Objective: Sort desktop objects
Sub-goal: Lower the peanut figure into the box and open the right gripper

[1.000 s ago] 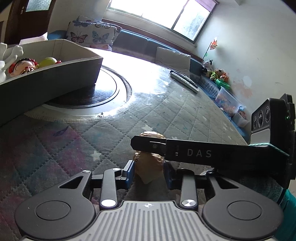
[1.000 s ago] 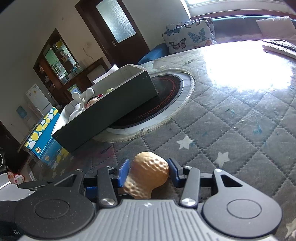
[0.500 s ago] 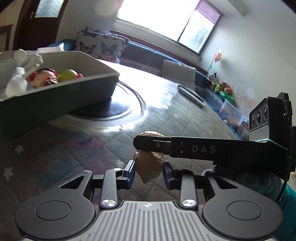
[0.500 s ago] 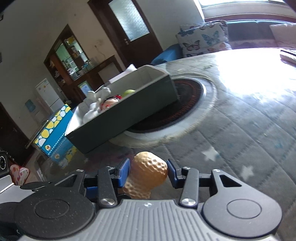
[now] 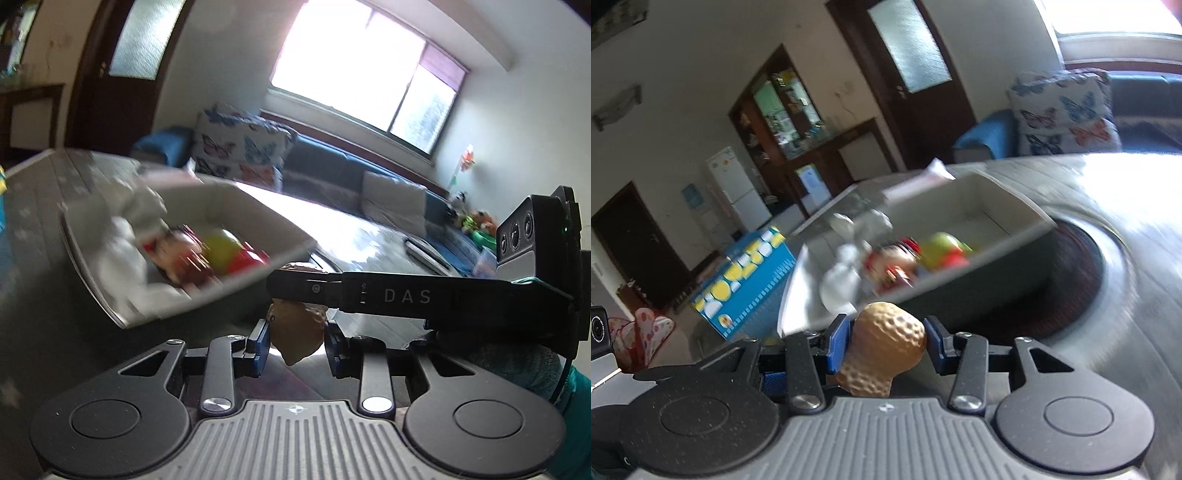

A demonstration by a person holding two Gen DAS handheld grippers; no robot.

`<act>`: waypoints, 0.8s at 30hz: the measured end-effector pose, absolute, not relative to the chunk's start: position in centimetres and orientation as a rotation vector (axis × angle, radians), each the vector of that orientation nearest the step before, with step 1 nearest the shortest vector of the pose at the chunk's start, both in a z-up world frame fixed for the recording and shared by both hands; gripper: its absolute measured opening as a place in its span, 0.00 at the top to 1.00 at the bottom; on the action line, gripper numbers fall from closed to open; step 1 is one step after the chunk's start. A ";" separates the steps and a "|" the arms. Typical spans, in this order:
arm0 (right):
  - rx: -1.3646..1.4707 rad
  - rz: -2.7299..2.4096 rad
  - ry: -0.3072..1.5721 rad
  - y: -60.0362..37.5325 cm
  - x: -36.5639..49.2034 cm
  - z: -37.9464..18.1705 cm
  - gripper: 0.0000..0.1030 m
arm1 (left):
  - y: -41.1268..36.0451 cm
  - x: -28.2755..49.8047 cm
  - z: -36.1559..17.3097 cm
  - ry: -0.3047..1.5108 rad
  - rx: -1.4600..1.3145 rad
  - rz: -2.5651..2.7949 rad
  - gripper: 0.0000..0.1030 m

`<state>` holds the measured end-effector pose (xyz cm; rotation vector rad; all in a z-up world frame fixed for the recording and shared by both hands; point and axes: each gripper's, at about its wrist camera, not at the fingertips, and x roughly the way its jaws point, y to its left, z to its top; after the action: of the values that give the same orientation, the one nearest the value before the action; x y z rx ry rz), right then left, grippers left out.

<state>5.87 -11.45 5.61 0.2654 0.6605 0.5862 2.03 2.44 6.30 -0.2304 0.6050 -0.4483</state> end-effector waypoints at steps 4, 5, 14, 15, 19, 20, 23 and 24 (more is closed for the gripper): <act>0.289 0.629 0.655 -9.3 8.8 6.2 0.57 | 4.5 4.3 7.3 0.593 -0.230 -0.406 0.67; 0.302 0.636 0.657 -8.9 9.5 6.2 0.57 | 4.9 4.8 7.5 0.592 -0.227 -0.394 0.67; 0.418 0.665 0.756 -6.3 13.7 3.5 0.64 | 6.9 8.6 6.7 0.634 -0.178 -0.319 0.75; 0.418 0.667 0.765 -6.1 13.8 3.2 0.64 | 7.1 8.7 6.3 0.647 -0.179 -0.312 0.75; 0.392 0.671 0.773 -5.6 13.5 2.5 0.65 | 7.8 8.8 5.2 0.672 -0.202 -0.298 0.75; 0.390 0.673 0.774 -5.6 13.5 2.5 0.65 | 7.9 8.8 5.0 0.675 -0.204 -0.297 0.75; 0.388 0.672 0.777 -5.6 13.4 2.4 0.65 | 8.0 8.5 4.9 0.678 -0.209 -0.292 0.75; 0.385 0.670 0.777 -5.6 13.3 2.5 0.65 | 8.0 8.4 4.9 0.678 -0.212 -0.289 0.75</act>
<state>13.32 -5.64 2.53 0.3852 0.7767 0.6699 8.45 8.02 4.91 -0.2116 0.6780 -0.2892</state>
